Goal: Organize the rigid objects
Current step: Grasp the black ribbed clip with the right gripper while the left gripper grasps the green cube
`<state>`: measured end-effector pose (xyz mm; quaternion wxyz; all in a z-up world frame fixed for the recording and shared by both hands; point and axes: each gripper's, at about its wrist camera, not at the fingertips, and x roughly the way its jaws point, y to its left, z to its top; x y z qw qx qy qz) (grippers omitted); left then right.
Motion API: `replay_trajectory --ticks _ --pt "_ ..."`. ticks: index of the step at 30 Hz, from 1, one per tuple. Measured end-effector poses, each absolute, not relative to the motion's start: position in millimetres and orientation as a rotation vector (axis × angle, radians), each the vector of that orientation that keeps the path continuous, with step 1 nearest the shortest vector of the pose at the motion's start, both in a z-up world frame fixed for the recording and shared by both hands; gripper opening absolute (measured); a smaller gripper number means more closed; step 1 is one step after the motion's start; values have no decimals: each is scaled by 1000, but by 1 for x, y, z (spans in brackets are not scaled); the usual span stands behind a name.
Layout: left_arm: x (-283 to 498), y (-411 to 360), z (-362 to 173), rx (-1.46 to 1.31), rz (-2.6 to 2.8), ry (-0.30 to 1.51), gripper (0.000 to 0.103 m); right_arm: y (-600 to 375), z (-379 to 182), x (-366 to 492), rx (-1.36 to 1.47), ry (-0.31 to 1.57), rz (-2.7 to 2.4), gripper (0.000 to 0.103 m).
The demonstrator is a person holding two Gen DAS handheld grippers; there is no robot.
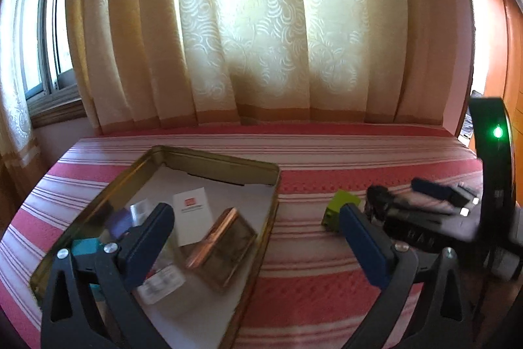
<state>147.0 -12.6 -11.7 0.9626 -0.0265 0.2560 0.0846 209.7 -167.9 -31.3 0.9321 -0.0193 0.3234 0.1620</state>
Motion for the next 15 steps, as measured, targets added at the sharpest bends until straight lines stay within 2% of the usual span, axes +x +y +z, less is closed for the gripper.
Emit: replay_trajectory --ticks 2,5,7,9,10,15 --pt "156 -16 -13 -47 182 523 102 -163 -37 216 -51 697 339 76" --pt "165 -18 -15 -46 193 528 102 -164 -44 224 -58 741 322 59" --pt "168 -19 -16 -55 182 526 102 -166 -53 231 -65 785 325 57" --pt "170 -22 -17 -53 169 525 102 -166 -61 235 -66 809 351 43" --pt "171 -24 -19 -47 162 524 102 -167 -63 236 -58 821 368 32" --pt "176 -45 -21 6 112 526 102 -175 -60 228 -92 790 363 30"
